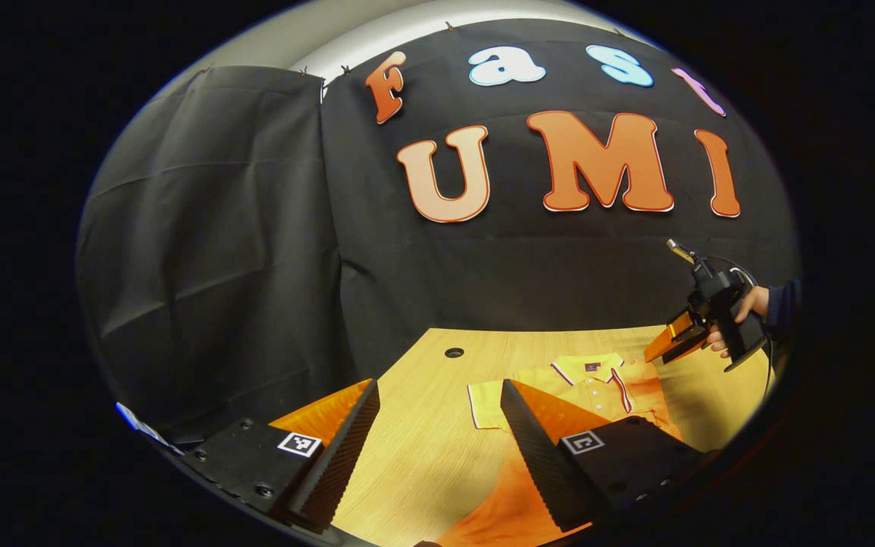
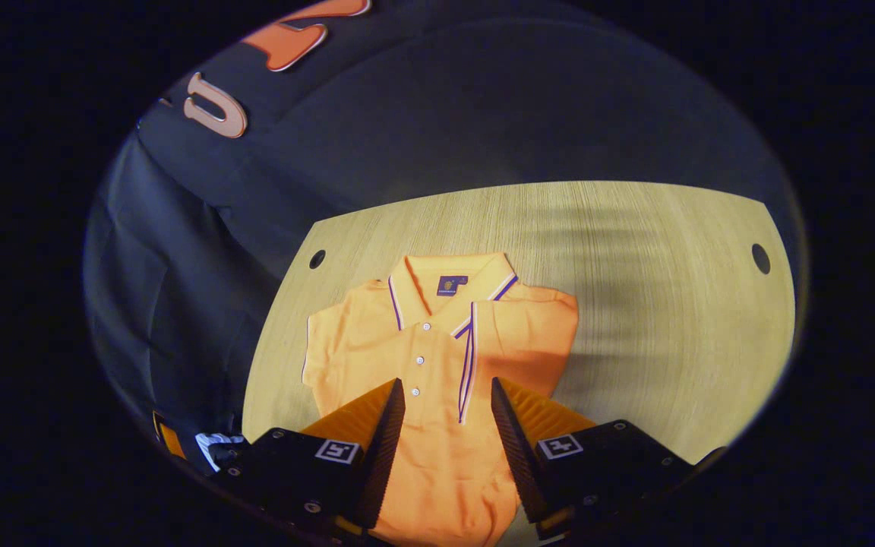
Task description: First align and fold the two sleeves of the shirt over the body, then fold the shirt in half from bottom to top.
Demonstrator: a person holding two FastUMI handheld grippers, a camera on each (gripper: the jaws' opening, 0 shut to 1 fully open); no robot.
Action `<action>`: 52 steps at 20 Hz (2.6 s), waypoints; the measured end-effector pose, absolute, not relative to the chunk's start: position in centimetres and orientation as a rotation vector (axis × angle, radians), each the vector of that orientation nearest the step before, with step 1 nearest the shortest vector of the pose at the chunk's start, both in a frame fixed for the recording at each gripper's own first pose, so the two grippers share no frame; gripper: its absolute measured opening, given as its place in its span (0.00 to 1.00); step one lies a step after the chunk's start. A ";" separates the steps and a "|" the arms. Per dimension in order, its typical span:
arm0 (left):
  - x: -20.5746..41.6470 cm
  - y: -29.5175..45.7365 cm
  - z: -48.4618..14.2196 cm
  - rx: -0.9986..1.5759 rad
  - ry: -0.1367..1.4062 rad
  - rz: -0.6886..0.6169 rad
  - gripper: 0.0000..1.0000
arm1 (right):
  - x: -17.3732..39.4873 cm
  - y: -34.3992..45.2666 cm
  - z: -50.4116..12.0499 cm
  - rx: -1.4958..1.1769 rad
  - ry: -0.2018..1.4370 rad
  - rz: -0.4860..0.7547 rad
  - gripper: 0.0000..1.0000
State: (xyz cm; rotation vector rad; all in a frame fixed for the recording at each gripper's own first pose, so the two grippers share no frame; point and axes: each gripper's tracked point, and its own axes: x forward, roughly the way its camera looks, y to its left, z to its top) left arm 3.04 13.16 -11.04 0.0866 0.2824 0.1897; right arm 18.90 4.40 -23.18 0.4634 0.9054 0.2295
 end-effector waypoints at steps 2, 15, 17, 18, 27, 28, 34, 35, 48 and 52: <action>5.2 14.2 -11.9 0.084 0.314 0.176 0.99 | 18.4 3.7 -21.3 0.443 0.844 0.211 0.79; 20.4 14.0 -25.1 -0.033 0.703 -0.100 1.00 | 9.9 -0.8 -13.8 0.464 0.583 -0.159 0.97; 22.1 14.2 -27.6 -0.050 0.797 -0.117 0.99 | 8.0 -1.2 -13.5 0.456 0.560 -0.227 0.97; 22.8 14.2 -28.8 -0.059 0.841 -0.122 1.00 | 7.0 -1.4 -13.4 0.451 0.552 -0.259 0.97; 27.1 13.0 -37.1 -0.058 1.159 -0.118 0.97 | 0.2 -1.1 -15.2 0.446 0.565 -0.430 0.98; 27.3 12.9 -37.7 -0.045 1.186 -0.112 0.96 | -0.3 -0.9 -15.2 0.448 0.565 -0.434 0.98; 27.2 12.5 -40.1 0.015 1.295 -0.077 0.95 | -3.2 -0.8 -14.6 0.450 0.556 -0.462 0.97; 27.5 12.3 -40.1 0.022 1.281 -0.092 0.95 | -3.5 -0.9 -14.7 0.459 0.555 -0.468 0.97; 29.0 8.8 -33.6 0.089 1.075 -0.283 0.14 | -5.9 -2.6 -14.6 0.522 0.531 -0.458 0.98; 29.3 5.5 -31.4 0.112 1.009 -0.353 0.15 | -6.7 -2.9 -14.6 0.537 0.529 -0.467 0.97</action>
